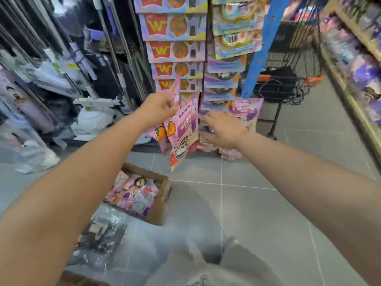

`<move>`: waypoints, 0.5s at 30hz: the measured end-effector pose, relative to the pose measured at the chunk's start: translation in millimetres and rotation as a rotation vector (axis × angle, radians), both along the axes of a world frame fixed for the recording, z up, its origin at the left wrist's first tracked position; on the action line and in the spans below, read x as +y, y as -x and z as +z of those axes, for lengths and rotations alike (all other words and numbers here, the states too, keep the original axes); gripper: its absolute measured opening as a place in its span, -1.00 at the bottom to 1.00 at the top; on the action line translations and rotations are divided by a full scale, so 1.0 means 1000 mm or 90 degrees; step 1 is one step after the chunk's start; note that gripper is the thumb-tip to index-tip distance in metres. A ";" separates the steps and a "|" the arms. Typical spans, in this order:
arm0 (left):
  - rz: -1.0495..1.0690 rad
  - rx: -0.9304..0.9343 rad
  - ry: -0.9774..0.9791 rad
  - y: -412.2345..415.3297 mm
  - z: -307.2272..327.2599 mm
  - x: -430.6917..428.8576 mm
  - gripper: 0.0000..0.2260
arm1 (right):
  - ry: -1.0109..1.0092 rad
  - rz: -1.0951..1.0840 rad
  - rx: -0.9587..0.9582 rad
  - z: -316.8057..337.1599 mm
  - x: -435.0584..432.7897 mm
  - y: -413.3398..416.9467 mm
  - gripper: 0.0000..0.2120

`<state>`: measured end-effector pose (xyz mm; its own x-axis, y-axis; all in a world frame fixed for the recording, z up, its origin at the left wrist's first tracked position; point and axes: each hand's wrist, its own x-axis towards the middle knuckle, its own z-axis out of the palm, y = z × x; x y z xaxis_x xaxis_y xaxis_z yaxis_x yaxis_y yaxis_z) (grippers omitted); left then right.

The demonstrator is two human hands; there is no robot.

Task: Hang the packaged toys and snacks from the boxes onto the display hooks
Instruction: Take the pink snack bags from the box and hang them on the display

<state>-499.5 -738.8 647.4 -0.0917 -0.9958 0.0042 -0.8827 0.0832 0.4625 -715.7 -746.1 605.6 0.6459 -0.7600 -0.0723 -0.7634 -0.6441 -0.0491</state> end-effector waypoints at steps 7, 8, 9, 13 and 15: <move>-0.232 -0.077 -0.024 0.130 -0.001 -0.041 -0.89 | -0.067 -0.246 -0.074 -0.003 -0.040 0.116 -0.29; -0.246 -0.088 -0.023 0.144 -0.006 -0.046 -0.89 | -0.031 -0.265 -0.070 -0.006 -0.045 0.130 -0.45; -0.256 -0.096 -0.029 0.157 -0.013 -0.052 -0.88 | 0.005 -0.277 -0.065 -0.009 -0.050 0.143 -0.61; -0.269 -0.100 -0.067 0.198 -0.037 -0.077 -0.84 | -0.043 -0.304 -0.081 -0.023 -0.067 0.184 -0.88; -0.277 -0.117 -0.097 0.210 -0.046 -0.098 -0.76 | -0.054 -0.301 -0.055 -0.031 -0.083 0.200 -0.87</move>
<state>-709.7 -837.0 601.0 -0.4840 -0.8534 -0.1937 -0.8495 0.4050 0.3380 -915.8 -829.5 574.3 0.2379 -0.9653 -0.1075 -0.9622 -0.2191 -0.1619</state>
